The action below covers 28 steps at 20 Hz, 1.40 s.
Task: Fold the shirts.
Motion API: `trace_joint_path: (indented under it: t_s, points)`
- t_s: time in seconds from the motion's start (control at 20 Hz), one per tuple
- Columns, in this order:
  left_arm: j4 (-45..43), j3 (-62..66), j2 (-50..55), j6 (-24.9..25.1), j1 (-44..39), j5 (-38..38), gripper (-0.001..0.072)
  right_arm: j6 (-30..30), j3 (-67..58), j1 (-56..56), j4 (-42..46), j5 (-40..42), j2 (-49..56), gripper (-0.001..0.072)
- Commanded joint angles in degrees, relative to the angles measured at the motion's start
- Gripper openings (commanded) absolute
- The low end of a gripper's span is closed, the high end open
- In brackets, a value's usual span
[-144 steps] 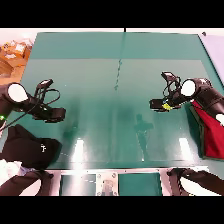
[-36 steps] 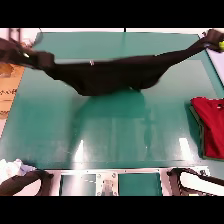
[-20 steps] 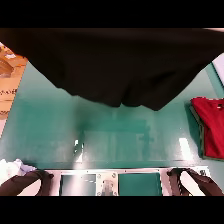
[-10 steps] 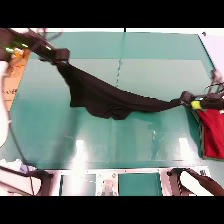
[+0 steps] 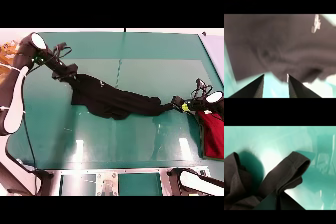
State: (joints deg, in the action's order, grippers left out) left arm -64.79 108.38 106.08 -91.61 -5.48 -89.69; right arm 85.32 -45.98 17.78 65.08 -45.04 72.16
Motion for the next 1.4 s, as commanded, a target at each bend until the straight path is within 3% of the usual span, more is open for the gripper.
trace_joint_path:
  t_s: [0.0, 0.2, 0.4, 0.45, 0.5, 0.55, 0.6, 0.75, 0.9, 0.95, 1.05, 1.1, 1.2, 1.35]
  points:
    - [0.17, -6.40, -2.97, -1.42, -2.58, -7.28, 0.0028, -0.33, -0.46, 0.00, -0.15, 2.69, 0.66, 0.0014]
    - [-1.42, -28.52, -16.11, -2.08, -9.14, 4.00, 0.0021, -0.35, -0.46, 0.00, -0.13, 3.08, 0.66, 0.0014]
    - [2.89, -54.18, -32.06, -12.63, -11.17, 31.98, 0.0023, -0.33, -0.46, -0.07, -0.17, 3.13, 0.66, 0.0014]
    - [4.42, -57.99, -33.55, -14.71, -11.17, 40.02, 0.0211, -0.33, -0.46, -0.09, -0.20, 3.28, 0.66, 0.0014]
    - [7.21, -60.74, -33.59, -14.64, -11.17, 47.21, 0.0612, -0.33, -0.46, -0.09, -0.22, 3.30, 0.66, 0.0014]
    - [10.27, -62.25, -32.76, -14.49, -11.19, 52.13, 0.0576, -0.35, -0.46, -0.09, -0.20, 3.30, 0.66, 0.0014]
    - [13.62, -62.86, -31.15, -14.19, -11.28, 55.12, 0.0438, -0.35, -0.46, -0.09, -0.20, 3.28, 0.66, 0.0014]
    - [25.09, -62.82, -24.87, -5.07, -14.05, 59.34, 0.0428, -0.37, -0.46, -0.09, -0.17, 3.30, 0.66, 0.0014]
    - [29.05, -62.82, -20.72, -3.45, -15.28, 64.13, 0.0426, -0.52, -0.46, -0.09, -0.17, 3.26, 0.66, 0.0014]
    - [29.00, -62.84, -20.68, -2.16, -14.73, 64.59, 0.0386, -0.50, -0.46, -0.09, -0.17, 3.23, 0.66, 0.0014]
    - [28.89, -62.29, -20.74, 0.09, -13.00, 62.23, 0.0070, -0.50, -0.46, -0.09, -0.17, 3.02, 0.66, 0.0014]
    - [28.83, -61.64, -21.05, 1.79, -11.56, 58.86, 0.0022, -0.50, -0.46, -0.09, -0.17, 2.97, 0.63, 0.0014]
    - [28.68, -59.76, -23.28, 5.66, -8.70, 51.95, 0.0020, -0.50, -0.48, -0.07, -0.17, 1.79, 0.39, 0.0015]
    - [24.00, -55.01, -31.17, 6.27, -5.84, 43.89, 0.0020, -0.48, -2.80, -0.07, -0.22, -4.70, -1.75, 0.0014]
